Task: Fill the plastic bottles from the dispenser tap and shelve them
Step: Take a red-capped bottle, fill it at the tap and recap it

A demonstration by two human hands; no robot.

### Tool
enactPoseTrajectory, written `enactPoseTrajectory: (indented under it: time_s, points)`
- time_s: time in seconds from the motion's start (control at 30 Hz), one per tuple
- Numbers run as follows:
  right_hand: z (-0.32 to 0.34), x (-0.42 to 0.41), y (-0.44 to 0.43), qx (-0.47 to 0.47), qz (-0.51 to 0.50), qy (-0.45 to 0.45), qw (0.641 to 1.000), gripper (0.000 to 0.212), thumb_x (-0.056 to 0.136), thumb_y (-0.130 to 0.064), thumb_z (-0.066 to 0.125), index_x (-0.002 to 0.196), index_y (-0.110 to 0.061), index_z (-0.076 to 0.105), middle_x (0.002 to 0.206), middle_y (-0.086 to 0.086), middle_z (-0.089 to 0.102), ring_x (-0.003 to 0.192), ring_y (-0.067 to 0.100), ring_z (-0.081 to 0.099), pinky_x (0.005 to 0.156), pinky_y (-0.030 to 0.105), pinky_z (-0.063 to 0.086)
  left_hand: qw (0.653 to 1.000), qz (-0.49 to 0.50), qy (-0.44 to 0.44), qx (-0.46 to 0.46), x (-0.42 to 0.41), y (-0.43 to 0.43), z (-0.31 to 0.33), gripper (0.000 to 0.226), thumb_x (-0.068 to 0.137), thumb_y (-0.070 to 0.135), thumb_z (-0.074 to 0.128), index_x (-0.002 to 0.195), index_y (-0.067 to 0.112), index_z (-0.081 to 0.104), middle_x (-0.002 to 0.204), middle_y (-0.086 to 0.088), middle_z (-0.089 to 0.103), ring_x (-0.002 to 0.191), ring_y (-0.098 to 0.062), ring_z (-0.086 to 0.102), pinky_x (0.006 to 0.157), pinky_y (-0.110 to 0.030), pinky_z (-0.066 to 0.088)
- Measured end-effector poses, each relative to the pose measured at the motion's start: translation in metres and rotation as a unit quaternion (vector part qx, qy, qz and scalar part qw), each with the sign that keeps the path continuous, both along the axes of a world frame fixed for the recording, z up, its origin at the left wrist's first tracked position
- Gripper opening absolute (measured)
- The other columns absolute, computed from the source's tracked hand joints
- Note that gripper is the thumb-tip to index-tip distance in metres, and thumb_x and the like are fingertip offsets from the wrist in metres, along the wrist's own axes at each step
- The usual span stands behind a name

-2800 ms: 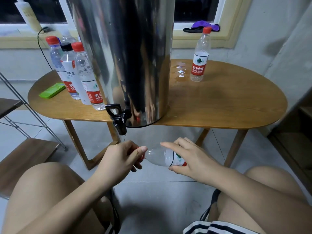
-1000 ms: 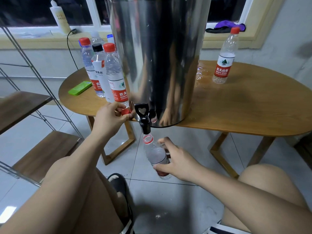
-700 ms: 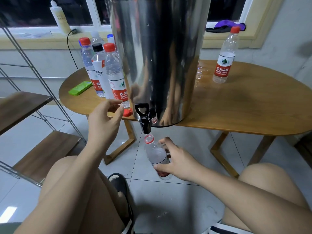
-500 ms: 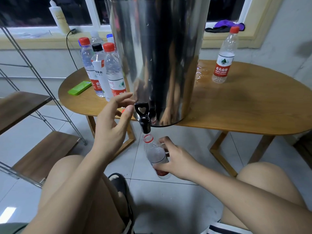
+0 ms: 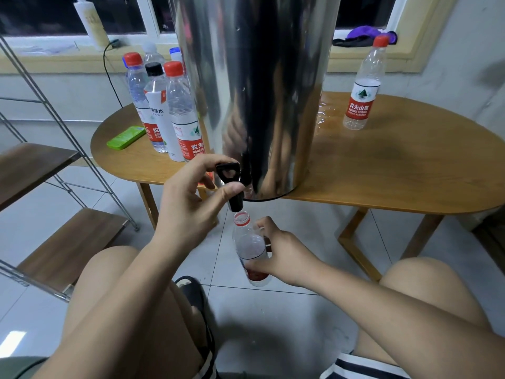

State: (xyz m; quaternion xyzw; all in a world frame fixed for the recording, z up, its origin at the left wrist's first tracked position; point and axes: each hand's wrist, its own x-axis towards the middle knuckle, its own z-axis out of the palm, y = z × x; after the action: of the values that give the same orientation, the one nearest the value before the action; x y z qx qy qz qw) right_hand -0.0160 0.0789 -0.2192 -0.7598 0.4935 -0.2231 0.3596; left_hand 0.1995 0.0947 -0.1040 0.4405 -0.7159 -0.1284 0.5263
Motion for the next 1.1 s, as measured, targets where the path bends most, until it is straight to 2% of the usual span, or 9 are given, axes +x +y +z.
enactPoseTrajectory:
  time_s: [0.13, 0.2, 0.27, 0.37, 0.53, 0.67, 0.8, 0.93, 1.1]
  points:
    - [0.001, 0.000, 0.000, -0.007, 0.006, 0.002, 1.000, 0.065, 0.076, -0.054, 0.085, 0.123, -0.036, 0.043, 0.116, -0.014, 0.072, 0.103, 0.015, 0.071, 0.092, 0.047, 0.060, 0.999, -0.001, -0.018, -0.030, -0.001, 0.003, 0.003, 0.025, 0.095, 0.020, 0.085, 0.112, 0.026, 0.068, 0.101, 0.001, 0.072, 0.088, -0.029, 0.065, 0.077, -0.051, 0.052]
    - [0.002, 0.001, 0.001, -0.008, 0.013, 0.003, 1.000, 0.069, 0.076, -0.055, 0.084, 0.129, -0.038, 0.043, 0.120, -0.015, 0.071, 0.105, 0.015, 0.070, 0.093, 0.046, 0.060, 0.997, 0.001, -0.039, -0.066, -0.003, 0.006, 0.006, 0.022, 0.094, 0.017, 0.086, 0.105, 0.024, 0.068, 0.097, 0.003, 0.070, 0.088, -0.021, 0.064, 0.075, -0.045, 0.051]
    - [0.003, 0.001, 0.002, -0.008, 0.020, 0.010, 1.000, 0.071, 0.076, -0.055, 0.083, 0.133, -0.041, 0.042, 0.122, -0.014, 0.071, 0.108, 0.016, 0.070, 0.094, 0.046, 0.060, 0.994, 0.009, -0.054, -0.090, -0.003, 0.007, 0.006, 0.017, 0.093, 0.013, 0.087, 0.097, 0.014, 0.071, 0.095, 0.002, 0.069, 0.088, -0.016, 0.064, 0.072, -0.042, 0.050]
    - [0.002, 0.003, 0.002, -0.005, 0.024, 0.010, 1.000, 0.071, 0.077, -0.055, 0.082, 0.134, -0.043, 0.041, 0.124, -0.014, 0.070, 0.109, 0.016, 0.069, 0.095, 0.047, 0.060, 0.991, 0.025, -0.072, -0.113, -0.001, 0.007, 0.002, 0.017, 0.093, 0.008, 0.088, 0.091, 0.001, 0.073, 0.097, 0.000, 0.070, 0.090, -0.023, 0.067, 0.071, -0.044, 0.051]
    - [-0.001, 0.008, 0.003, -0.003, 0.023, 0.001, 1.000, 0.072, 0.081, -0.051, 0.085, 0.135, -0.039, 0.040, 0.129, -0.012, 0.068, 0.111, 0.015, 0.068, 0.099, 0.044, 0.059, 0.984, 0.026, -0.114, -0.138, 0.004, 0.008, 0.001, 0.012, 0.093, 0.002, 0.084, 0.087, 0.000, 0.073, 0.102, 0.003, 0.068, 0.091, -0.023, 0.067, 0.072, -0.045, 0.053]
    - [-0.004, 0.009, 0.002, 0.009, 0.021, 0.001, 1.000, 0.074, 0.079, -0.053, 0.086, 0.136, -0.042, 0.039, 0.132, -0.014, 0.067, 0.112, 0.014, 0.068, 0.100, 0.043, 0.059, 0.976, 0.019, -0.142, -0.167, 0.007, 0.010, 0.002, 0.013, 0.093, 0.000, 0.085, 0.084, -0.001, 0.074, 0.101, -0.007, 0.073, 0.092, -0.031, 0.068, 0.074, -0.047, 0.053]
    - [-0.005, 0.010, 0.002, 0.019, 0.016, 0.000, 1.000, 0.074, 0.077, -0.056, 0.085, 0.133, -0.044, 0.039, 0.132, -0.013, 0.066, 0.112, 0.015, 0.068, 0.099, 0.044, 0.060, 0.964, 0.003, -0.186, -0.190, 0.012, 0.013, -0.001, 0.014, 0.094, 0.013, 0.088, 0.091, 0.002, 0.081, 0.103, -0.009, 0.075, 0.096, -0.034, 0.069, 0.077, -0.048, 0.052]
    - [-0.005, 0.011, 0.002, 0.026, 0.015, -0.008, 1.000, 0.072, 0.074, -0.059, 0.084, 0.131, -0.046, 0.041, 0.130, -0.016, 0.066, 0.112, 0.015, 0.068, 0.099, 0.045, 0.060, 0.969, 0.002, -0.172, -0.178, 0.013, 0.020, 0.000, 0.025, 0.093, 0.025, 0.091, 0.102, 0.003, 0.083, 0.105, -0.010, 0.074, 0.097, -0.033, 0.071, 0.078, -0.050, 0.055]
    - [-0.006, 0.011, 0.002, 0.040, 0.014, -0.018, 0.999, 0.075, 0.071, -0.061, 0.083, 0.132, -0.046, 0.042, 0.130, -0.017, 0.066, 0.112, 0.013, 0.068, 0.100, 0.043, 0.060, 0.983, 0.014, -0.116, -0.142, 0.015, 0.023, -0.004, 0.025, 0.103, 0.028, 0.073, 0.107, 0.005, 0.082, 0.105, -0.009, 0.072, 0.096, -0.031, 0.070, 0.077, -0.048, 0.053]
